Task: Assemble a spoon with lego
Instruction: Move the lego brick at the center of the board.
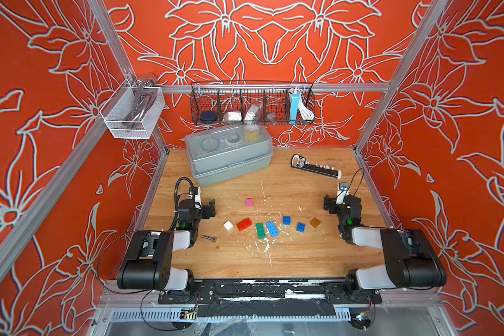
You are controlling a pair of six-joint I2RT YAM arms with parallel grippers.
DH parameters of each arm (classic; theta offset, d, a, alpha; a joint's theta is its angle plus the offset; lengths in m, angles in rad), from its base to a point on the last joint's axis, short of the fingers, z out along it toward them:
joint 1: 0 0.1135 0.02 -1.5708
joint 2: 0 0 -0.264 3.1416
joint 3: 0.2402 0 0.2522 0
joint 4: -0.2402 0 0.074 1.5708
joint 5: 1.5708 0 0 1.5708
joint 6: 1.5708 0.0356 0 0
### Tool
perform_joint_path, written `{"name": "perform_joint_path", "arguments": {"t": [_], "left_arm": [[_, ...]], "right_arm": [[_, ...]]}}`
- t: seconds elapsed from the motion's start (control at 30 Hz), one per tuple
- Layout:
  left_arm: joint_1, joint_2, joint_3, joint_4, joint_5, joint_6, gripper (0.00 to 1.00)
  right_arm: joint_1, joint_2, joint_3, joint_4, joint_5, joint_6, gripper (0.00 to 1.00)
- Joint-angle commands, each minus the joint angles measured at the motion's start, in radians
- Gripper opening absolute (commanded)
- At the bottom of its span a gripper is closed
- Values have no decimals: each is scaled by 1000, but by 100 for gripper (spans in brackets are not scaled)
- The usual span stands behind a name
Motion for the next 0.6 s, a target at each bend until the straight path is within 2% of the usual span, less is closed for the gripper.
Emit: {"name": "perform_joint_path", "arguments": {"t": [0.0,0.5,0.53,0.57], "left_arm": [[5,-11,18,6,10,0,98],[4,-37,35,-30,28,9,98],[-10,-68,49,-82,8,16,98],[-31,-115,71,-164,-32,19,98]], "right_arm": [[-2,-13,0,-4,-13,0,100],[-1,-32,-2,2,-24,-10,100],[8,-65,11,-46,-22,-18,100],[26,-129,61,-195,16,-13,100]]}}
